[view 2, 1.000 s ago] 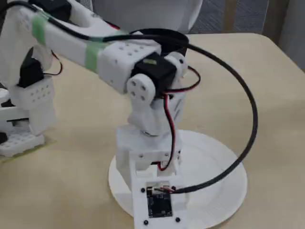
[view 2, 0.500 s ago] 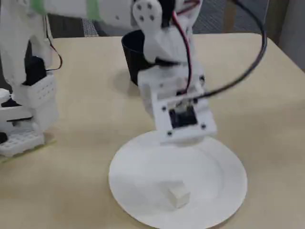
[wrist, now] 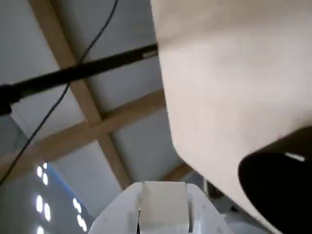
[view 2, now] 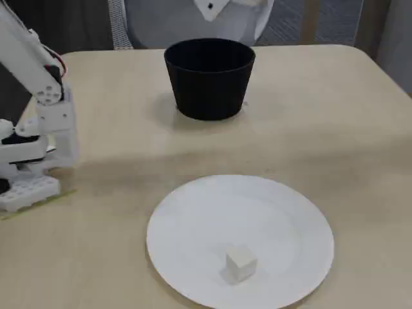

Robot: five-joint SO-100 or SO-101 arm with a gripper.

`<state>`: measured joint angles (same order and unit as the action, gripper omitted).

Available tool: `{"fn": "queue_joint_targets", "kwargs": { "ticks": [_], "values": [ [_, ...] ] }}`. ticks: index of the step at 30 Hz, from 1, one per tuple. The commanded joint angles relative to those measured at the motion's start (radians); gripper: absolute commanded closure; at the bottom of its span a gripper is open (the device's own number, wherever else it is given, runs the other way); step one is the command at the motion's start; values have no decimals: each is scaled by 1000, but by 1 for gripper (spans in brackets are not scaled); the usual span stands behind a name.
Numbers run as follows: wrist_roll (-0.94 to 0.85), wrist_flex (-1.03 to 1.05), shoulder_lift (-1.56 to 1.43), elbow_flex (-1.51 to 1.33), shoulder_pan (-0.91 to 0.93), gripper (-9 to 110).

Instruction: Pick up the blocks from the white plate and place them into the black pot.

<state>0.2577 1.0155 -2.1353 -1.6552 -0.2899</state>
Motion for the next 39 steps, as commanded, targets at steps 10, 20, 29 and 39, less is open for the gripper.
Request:
{"fn": "queue_joint_targets", "kwargs": {
  "ticks": [10, 20, 29, 39],
  "values": [
    [-181, -290, -69, -342, -325, 104],
    [-337, -270, 64, -331, -316, 104],
    [-339, -193, 55, -331, -302, 63],
    [-350, -175, 23, -318, -245, 104]
  ]
}}
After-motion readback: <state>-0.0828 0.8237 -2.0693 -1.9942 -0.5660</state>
